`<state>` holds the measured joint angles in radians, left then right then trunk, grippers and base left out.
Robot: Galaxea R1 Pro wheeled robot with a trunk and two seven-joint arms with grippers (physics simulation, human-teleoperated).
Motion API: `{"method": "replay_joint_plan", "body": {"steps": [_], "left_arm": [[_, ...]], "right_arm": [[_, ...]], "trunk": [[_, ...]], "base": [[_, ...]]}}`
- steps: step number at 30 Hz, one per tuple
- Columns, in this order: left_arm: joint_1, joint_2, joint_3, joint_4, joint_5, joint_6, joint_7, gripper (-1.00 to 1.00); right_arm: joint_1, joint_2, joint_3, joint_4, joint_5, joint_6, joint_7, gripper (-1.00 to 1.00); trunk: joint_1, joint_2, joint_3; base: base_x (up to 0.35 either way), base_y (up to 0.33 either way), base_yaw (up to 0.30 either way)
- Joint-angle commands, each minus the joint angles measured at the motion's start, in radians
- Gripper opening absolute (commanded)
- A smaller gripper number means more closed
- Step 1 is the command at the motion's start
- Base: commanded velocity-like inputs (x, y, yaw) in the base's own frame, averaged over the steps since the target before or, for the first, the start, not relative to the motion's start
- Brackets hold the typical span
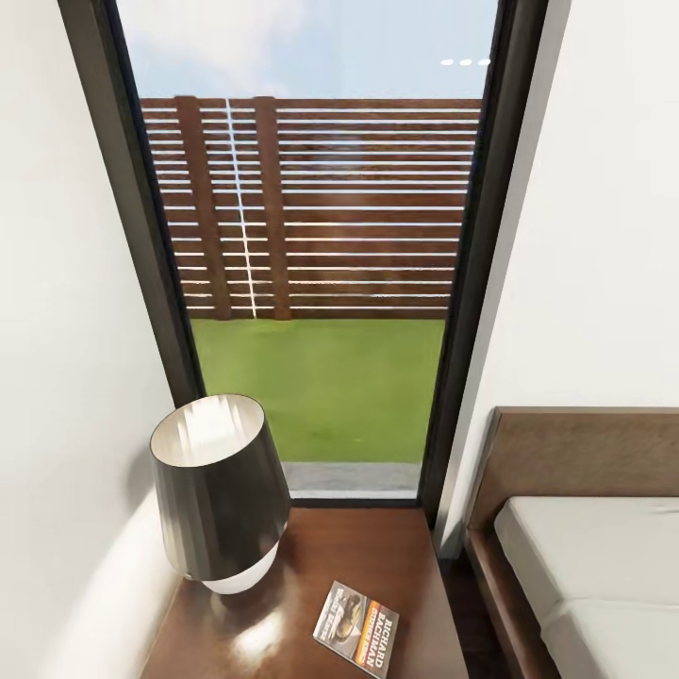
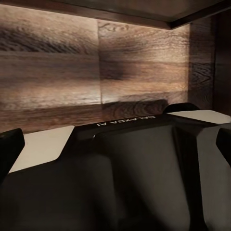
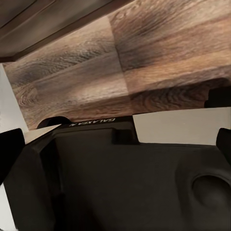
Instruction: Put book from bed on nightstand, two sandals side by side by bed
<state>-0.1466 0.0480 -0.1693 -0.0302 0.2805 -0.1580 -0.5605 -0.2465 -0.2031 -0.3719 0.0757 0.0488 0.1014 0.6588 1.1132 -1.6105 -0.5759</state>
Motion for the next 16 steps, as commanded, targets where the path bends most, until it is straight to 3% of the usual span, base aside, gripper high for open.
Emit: {"method": "replay_joint_plan", "body": {"steps": [1,16], "left_arm": [[-0.001,0.001,-0.009,0.001,0.008,-0.005,-0.002,1.00],[-0.001,0.000,-0.009,0.001,0.008,-0.005,-0.002,1.00]], "right_arm": [[-0.001,0.000,-0.009,0.001,0.005,0.004,0.002,1.00],[-0.001,0.002,-0.009,0.001,0.005,0.004,0.002,1.00]], "trunk": [[0.000,-0.001,-0.001],[0.000,-0.001,-0.001]], "base": [[0.000,0.000,0.000],[0.000,0.000,0.000]]}}
